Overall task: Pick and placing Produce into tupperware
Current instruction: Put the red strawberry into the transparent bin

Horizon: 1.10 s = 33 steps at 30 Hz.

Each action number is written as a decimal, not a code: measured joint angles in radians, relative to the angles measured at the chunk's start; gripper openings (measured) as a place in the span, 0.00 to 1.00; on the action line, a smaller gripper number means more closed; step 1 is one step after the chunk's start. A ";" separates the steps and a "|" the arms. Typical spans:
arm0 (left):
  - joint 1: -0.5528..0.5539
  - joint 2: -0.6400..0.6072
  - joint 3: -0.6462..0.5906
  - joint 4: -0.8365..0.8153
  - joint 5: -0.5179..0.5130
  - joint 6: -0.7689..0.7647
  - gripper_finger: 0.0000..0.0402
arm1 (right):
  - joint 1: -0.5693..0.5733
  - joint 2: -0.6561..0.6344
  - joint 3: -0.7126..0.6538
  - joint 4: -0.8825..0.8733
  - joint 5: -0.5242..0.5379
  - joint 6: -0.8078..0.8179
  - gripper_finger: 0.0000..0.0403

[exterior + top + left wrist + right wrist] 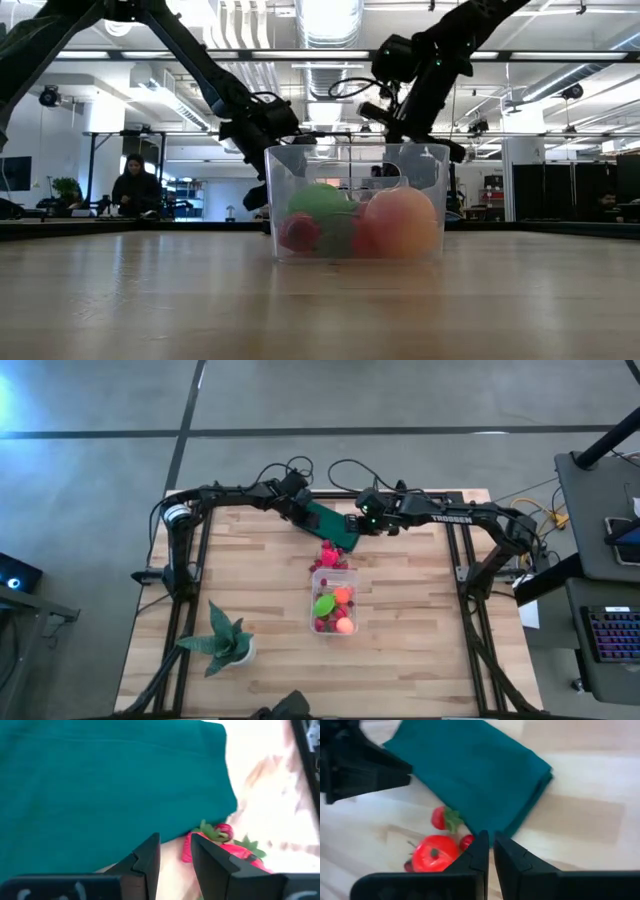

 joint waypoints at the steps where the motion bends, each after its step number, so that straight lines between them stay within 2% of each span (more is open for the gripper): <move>1: -0.002 0.000 0.000 0.001 0.011 0.001 0.23 | 0.000 0.000 0.005 0.012 -0.007 -0.020 0.04; 5: -0.018 -0.001 0.000 0.000 0.084 0.017 0.23 | 0.000 0.000 0.018 0.035 -0.014 -0.068 0.06; 7: -0.038 -0.002 0.000 -0.002 0.085 0.071 0.23 | 0.000 0.000 0.018 0.034 -0.003 -0.074 0.09; 12: -0.116 -0.002 -0.001 -0.024 -0.010 0.233 0.23 | 0.000 0.000 0.018 0.033 0.002 -0.091 0.24; 15: -0.143 -0.002 0.006 -0.021 -0.070 0.239 0.23 | 0.000 0.000 0.018 0.033 0.002 -0.091 0.33; 19: -0.145 -0.005 0.010 -0.019 -0.091 0.238 0.25 | 0.000 0.000 0.018 0.033 0.021 -0.099 0.42; 23: -0.148 -0.030 0.007 -0.018 -0.120 0.239 0.33 | 0.000 0.000 0.018 0.031 0.028 -0.106 0.48; 27: -0.153 -0.056 0.006 -0.013 -0.148 0.239 0.46 | 0.000 0.000 0.018 0.028 0.028 -0.133 0.52; 30: -0.156 -0.059 0.006 -0.014 -0.136 0.239 0.54 | 0.000 0.000 0.018 0.026 0.028 -0.145 0.53; 33: -0.165 -0.060 -0.006 -0.016 -0.118 0.268 0.57 | 0.000 0.000 0.017 0.025 0.028 -0.156 0.53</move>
